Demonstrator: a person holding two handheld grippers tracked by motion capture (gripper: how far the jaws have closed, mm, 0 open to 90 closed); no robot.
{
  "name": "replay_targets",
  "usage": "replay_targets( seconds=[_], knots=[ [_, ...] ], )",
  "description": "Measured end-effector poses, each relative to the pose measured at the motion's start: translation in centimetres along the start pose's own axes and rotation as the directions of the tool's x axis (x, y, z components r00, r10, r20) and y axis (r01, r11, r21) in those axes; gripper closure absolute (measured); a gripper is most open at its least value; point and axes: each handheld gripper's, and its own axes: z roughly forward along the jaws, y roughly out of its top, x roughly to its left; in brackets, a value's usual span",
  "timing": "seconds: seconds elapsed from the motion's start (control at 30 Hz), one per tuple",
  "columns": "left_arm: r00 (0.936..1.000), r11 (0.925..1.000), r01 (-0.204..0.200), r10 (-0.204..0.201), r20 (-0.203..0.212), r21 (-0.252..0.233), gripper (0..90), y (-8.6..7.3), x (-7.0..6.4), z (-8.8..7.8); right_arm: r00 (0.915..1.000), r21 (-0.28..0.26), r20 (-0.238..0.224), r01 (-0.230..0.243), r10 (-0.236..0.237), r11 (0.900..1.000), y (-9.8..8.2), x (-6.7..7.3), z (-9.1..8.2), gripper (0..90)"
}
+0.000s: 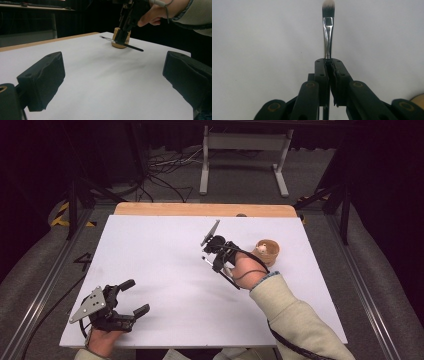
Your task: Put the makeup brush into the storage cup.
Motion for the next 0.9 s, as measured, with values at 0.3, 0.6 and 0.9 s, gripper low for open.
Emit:
replay_targets(
  seconds=[0.3, 0.6, 0.9],
  knots=[
    [1.0, 1.0, 0.005, -0.005, -0.002, -0.002, 4.7, 0.0, 0.0, 0.1, 0.9994, -0.19, -0.033, -0.019, 0.013, 0.982, -1.4, -0.4, -2.9, 84.6],
    [1.0, 1.0, 0.008, -0.008, -0.003, -0.004, 4.7, -0.1, 0.0, 0.1, 0.9981, -0.428, -0.058, -0.043, 0.021, 0.903, -3.8, -1.0, -4.7, 84.6],
    [1.0, 1.0, 0.003, -0.003, -0.008, 0.002, 4.8, 0.0, 0.1, 0.1, 0.9998, -0.658, -0.019, -0.019, 0.009, 0.753, -6.4, -1.9, -6.2, 84.5]
  ],
)
